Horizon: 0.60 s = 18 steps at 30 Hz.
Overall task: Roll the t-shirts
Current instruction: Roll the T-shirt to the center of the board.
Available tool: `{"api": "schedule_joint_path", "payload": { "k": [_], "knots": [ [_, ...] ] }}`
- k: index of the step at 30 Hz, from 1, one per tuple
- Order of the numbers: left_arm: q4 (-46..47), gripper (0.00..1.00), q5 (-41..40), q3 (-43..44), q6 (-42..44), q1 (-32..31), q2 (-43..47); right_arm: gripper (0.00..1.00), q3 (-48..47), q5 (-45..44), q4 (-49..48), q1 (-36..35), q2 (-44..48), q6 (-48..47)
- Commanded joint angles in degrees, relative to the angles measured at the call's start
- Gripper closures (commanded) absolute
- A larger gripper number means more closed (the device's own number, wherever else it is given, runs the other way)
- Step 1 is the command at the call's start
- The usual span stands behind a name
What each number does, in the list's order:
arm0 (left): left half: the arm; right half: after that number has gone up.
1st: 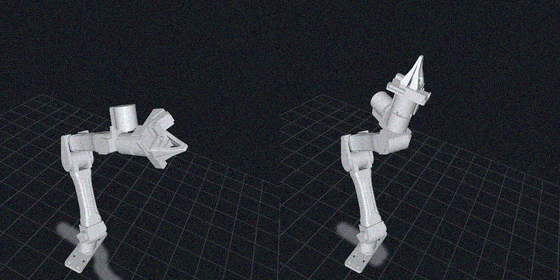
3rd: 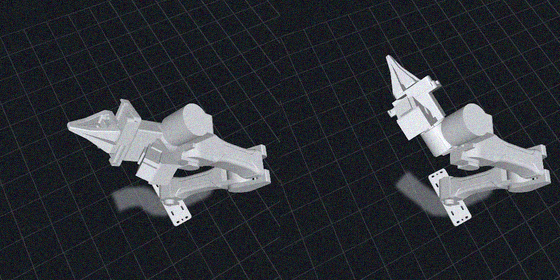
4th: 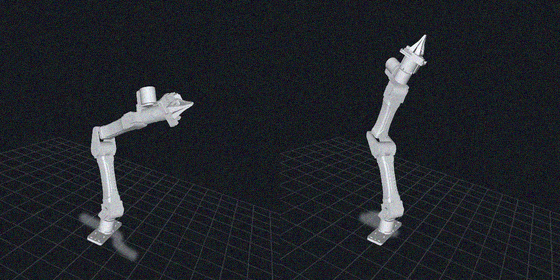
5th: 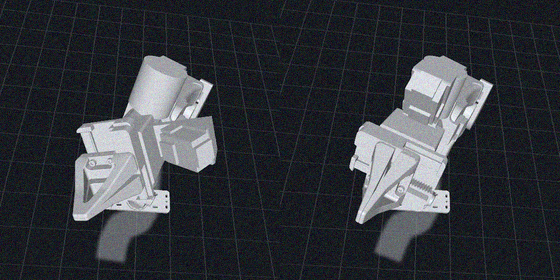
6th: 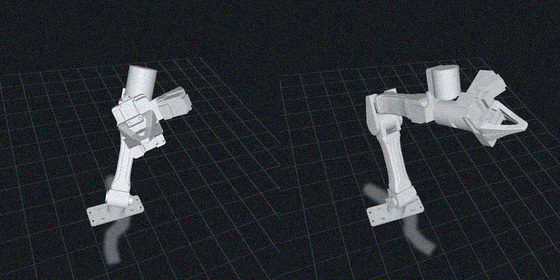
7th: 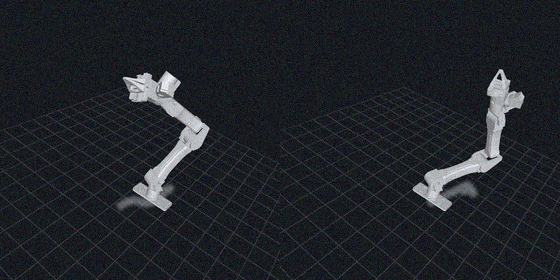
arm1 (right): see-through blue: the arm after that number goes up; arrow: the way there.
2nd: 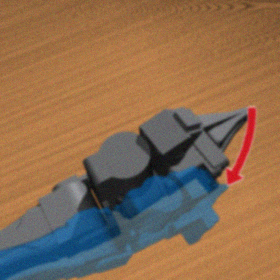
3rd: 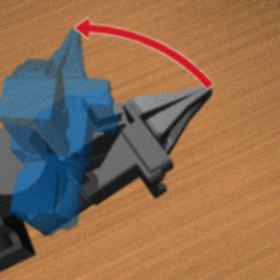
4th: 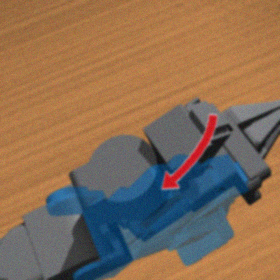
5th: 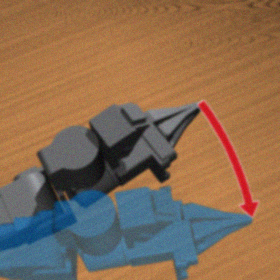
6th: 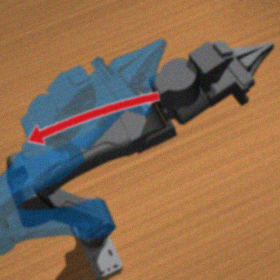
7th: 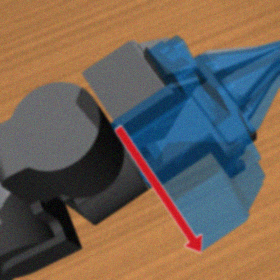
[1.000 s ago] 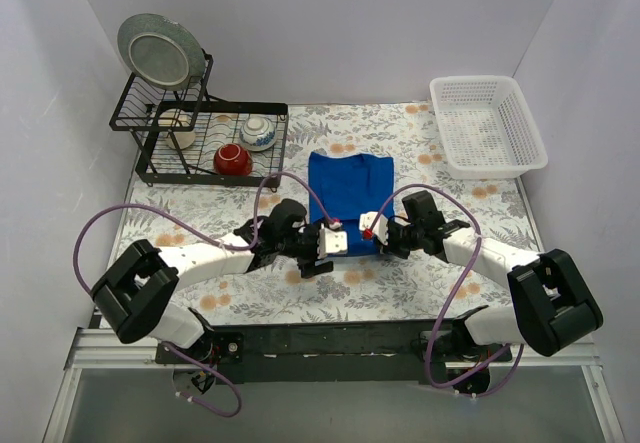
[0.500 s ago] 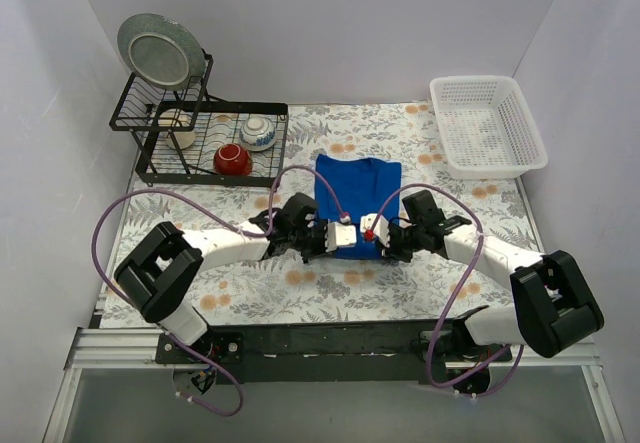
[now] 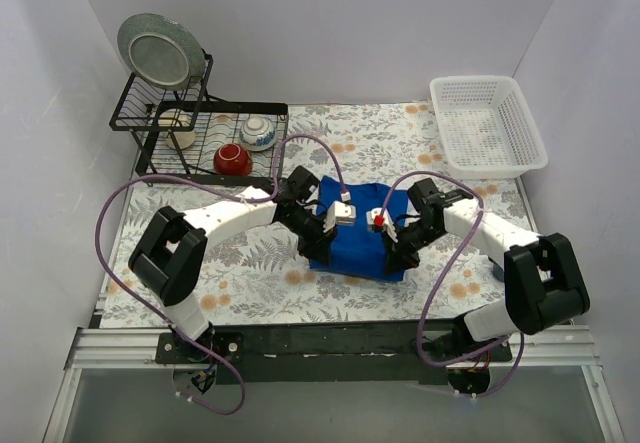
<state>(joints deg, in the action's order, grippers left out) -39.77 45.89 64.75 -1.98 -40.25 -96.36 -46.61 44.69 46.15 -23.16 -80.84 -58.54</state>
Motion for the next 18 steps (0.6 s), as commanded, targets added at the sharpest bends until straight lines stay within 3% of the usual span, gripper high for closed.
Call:
{"api": "schedule_joint_path", "payload": {
  "k": [1,9,18],
  "knots": [
    [-9.19,1.00,2.37,5.11,3.19,1.84,-3.22,0.99,-3.13,-0.04,14.57,4.52,-5.71,-5.44],
    [-8.75,1.00,0.08,8.90,7.69,3.33,-11.47,0.99,-8.41,3.13,19.33,9.53,-17.06,-8.87],
    [-3.83,1.00,-1.33,10.22,4.18,5.09,-15.09,0.99,-15.95,4.88,22.91,11.64,-28.84,-11.41]
  ]
}}
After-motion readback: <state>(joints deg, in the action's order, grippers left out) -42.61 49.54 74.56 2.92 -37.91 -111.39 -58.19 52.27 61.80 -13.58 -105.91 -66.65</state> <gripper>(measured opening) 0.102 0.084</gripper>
